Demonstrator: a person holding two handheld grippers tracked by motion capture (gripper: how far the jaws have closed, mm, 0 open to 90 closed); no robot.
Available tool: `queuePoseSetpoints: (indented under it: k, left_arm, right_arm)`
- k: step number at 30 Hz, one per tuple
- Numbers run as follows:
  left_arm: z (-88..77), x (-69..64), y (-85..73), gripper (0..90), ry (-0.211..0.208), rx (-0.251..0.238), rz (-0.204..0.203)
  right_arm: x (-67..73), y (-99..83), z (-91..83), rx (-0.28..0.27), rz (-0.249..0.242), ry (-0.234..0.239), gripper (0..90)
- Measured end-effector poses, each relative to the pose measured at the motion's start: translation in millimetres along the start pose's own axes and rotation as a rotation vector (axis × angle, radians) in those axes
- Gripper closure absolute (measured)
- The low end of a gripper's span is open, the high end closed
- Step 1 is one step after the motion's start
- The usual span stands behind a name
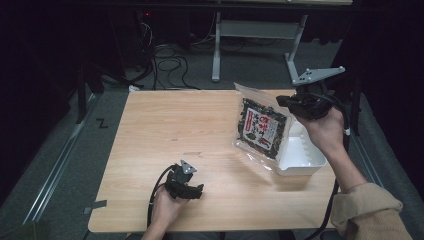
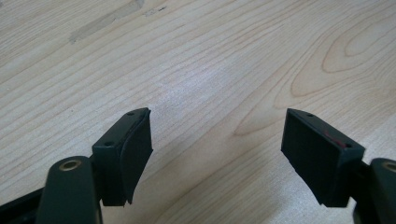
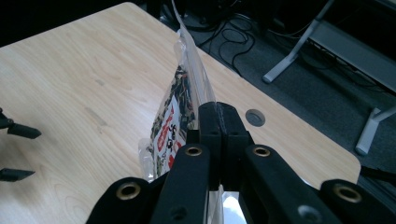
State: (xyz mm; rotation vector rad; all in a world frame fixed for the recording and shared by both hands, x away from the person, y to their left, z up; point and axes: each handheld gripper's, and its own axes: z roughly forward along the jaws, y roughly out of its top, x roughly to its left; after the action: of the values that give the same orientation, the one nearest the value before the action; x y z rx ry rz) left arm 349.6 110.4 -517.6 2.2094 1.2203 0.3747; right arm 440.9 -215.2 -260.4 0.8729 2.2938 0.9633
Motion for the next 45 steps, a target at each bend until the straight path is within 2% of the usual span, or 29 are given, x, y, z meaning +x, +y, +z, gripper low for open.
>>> queuePoseSetpoints:
  k: [14,25,45]
  left_arm:
    - [-0.1,0.3,-0.1,25.2,-0.001,0.001,0.002]
    - [0.9,-0.3,-0.2,25.3,-0.001,0.005,0.003]
    - [0.7,-0.4,-0.5,25.5,-0.002,0.004,0.001]
  right_arm:
    - [-18.3,1.3,-15.5,-0.035,0.04,-0.067,90.0]
    - [-36.5,-11.1,-28.3,-0.045,0.07,-0.125,90.0]
    - [-56.3,-31.9,-36.9,-0.037,0.113,-0.169,90.0]
